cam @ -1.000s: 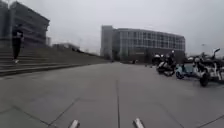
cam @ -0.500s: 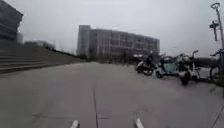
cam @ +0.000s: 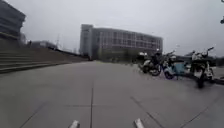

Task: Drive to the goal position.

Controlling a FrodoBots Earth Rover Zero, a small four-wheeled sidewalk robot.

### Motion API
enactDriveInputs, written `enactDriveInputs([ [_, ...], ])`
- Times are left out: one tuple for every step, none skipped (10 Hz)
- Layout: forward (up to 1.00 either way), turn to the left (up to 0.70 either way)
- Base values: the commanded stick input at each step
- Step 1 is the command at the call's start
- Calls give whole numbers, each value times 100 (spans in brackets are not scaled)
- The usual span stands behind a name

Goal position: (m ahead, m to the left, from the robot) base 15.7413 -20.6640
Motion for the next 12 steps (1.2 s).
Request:
enactDriveInputs([
  [100,2],
  [100,2],
  [100,2],
  [100,2],
  [100,2],
  [100,2],
  [100,2],
  [100,2],
  [100,2],
  [100,2],
  [100,2],
  [100,2],
])
